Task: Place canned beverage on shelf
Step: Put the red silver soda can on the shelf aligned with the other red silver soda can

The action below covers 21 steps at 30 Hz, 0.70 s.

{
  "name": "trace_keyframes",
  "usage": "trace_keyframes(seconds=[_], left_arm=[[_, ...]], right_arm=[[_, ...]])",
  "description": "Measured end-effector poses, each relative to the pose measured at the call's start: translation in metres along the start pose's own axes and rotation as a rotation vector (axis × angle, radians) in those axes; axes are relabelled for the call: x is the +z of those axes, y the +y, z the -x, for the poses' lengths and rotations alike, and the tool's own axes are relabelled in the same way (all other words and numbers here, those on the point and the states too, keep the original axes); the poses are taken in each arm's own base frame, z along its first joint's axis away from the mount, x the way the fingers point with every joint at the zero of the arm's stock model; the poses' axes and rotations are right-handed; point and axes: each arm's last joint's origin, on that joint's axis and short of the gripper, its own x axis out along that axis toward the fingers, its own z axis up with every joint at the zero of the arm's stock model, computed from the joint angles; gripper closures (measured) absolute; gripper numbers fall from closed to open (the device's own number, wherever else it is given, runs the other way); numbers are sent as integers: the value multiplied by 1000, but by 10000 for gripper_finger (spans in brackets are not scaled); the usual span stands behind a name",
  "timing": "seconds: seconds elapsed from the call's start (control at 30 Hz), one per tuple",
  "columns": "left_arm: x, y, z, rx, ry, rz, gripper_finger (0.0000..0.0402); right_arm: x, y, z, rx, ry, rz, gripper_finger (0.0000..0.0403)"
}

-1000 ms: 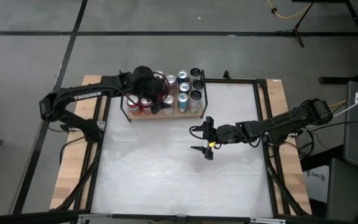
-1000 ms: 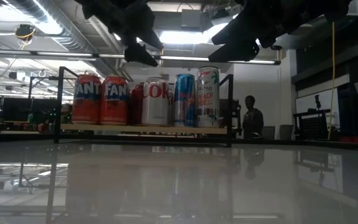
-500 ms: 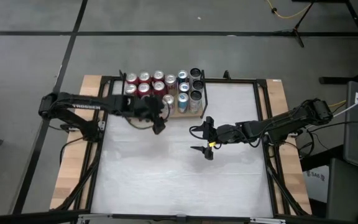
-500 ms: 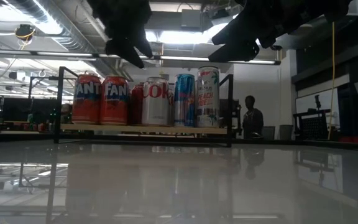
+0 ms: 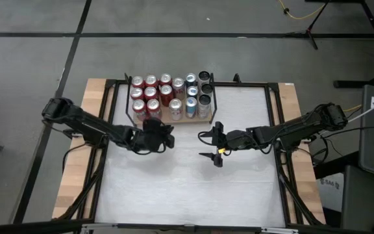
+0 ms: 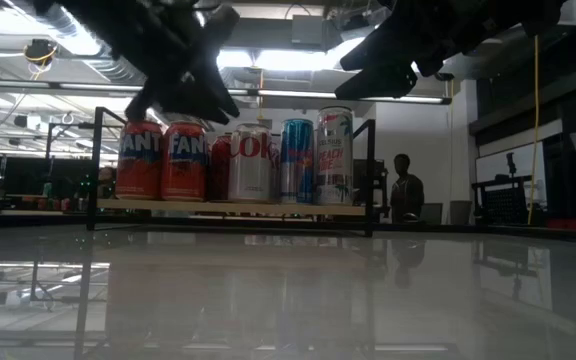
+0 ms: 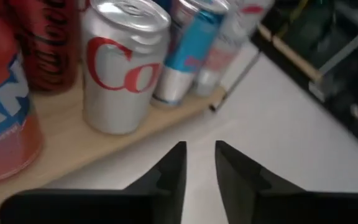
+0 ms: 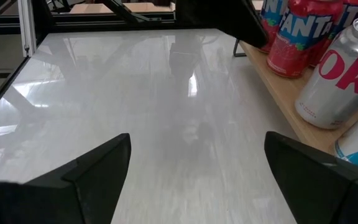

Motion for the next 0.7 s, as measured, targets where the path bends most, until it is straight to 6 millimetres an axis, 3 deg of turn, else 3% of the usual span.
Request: trace_keyframes(seconds=[0.33,0.7], left_arm=[[-32,10,-32,149,-195,199,397],[-37,20,-72,197,-274,381,401]], right_arm=[[0,0,0,0,-3,0,45],[0,0,0,0,-3,-1,45]])
